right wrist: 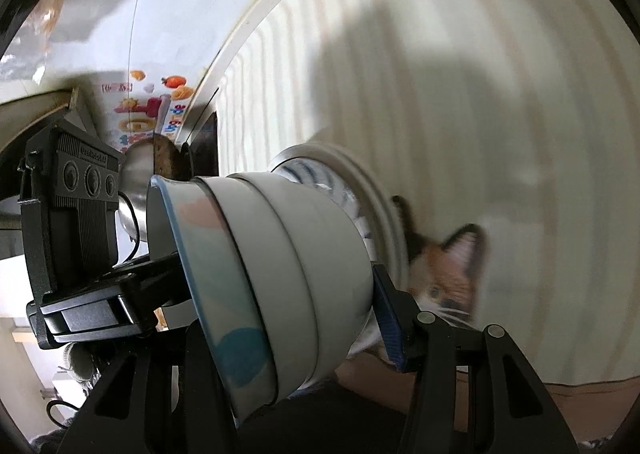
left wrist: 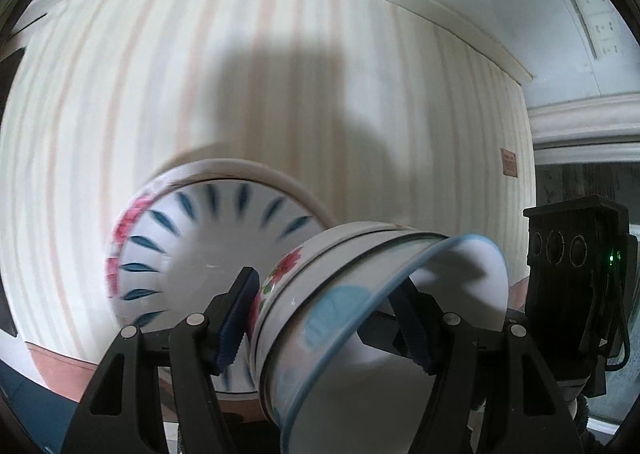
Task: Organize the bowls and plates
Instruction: 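Lift the bowl stack and carry it over the plate stack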
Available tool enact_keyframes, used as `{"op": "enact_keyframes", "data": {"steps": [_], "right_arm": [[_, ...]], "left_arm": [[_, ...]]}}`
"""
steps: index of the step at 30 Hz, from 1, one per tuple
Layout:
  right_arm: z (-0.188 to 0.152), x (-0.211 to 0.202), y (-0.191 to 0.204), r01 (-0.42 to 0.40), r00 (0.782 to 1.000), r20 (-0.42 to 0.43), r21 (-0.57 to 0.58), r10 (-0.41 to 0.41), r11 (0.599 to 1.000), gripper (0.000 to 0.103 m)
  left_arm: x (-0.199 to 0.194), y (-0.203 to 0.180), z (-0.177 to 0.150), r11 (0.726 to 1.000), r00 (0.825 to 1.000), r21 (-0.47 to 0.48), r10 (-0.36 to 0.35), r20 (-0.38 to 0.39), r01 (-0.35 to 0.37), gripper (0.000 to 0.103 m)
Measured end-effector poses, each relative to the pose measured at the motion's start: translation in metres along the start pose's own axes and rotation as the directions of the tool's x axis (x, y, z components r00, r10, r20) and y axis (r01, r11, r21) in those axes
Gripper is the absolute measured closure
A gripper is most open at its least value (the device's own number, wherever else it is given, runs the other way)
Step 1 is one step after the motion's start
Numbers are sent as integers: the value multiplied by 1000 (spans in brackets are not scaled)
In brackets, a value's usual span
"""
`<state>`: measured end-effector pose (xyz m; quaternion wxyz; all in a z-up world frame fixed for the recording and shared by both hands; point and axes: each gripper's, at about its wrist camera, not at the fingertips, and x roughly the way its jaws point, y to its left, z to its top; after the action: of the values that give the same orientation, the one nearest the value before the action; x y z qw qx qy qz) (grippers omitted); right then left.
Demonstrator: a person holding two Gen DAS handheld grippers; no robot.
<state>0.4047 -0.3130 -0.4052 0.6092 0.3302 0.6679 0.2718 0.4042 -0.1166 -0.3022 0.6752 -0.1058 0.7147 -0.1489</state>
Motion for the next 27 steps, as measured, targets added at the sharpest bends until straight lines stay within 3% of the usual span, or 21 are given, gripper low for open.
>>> {"op": "enact_keyframes", "data": {"steps": [16, 27], "right_arm": [[8, 78, 36, 45, 996, -81, -32, -48, 998, 50], [12, 105, 42, 109, 990, -89, -50, -113, 993, 50]], "left_arm": [[9, 65, -4, 997, 1000, -80, -6, -14, 5, 39], [19, 78, -3, 997, 999, -82, -9, -33, 6, 39]]}}
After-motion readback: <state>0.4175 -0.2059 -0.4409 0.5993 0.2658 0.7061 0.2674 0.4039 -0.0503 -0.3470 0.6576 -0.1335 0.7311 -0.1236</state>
